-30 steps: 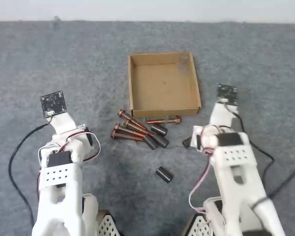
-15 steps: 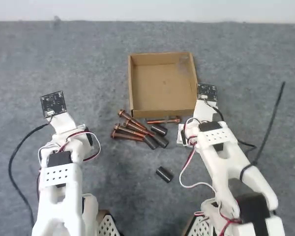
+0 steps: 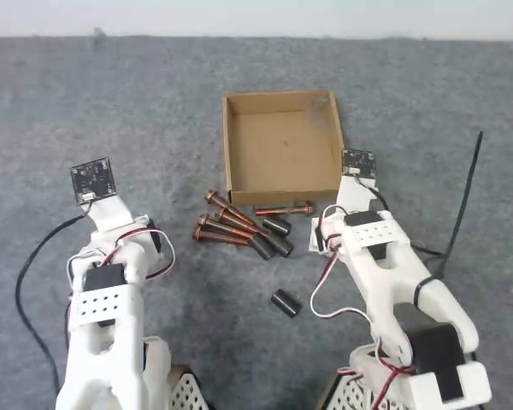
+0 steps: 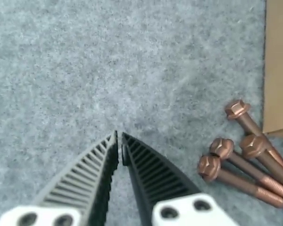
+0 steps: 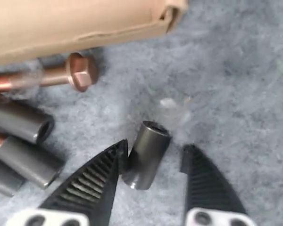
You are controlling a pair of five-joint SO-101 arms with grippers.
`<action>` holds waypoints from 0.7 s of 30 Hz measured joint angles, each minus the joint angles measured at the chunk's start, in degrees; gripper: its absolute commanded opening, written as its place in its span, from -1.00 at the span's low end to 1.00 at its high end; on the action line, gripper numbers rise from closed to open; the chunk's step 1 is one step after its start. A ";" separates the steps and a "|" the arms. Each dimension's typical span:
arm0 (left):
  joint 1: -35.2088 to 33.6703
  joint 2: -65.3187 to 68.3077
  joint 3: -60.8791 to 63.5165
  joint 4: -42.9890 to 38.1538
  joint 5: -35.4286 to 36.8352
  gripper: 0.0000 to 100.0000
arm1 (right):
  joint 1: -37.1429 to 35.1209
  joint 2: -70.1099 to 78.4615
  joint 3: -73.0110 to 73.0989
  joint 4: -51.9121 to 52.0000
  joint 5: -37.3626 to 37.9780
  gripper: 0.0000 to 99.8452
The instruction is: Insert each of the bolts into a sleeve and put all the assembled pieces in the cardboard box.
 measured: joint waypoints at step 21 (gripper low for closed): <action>11.78 0.00 -1.32 1.41 -0.09 -0.97 | 9.05 -9.23 3.08 6.68 15.03 -0.99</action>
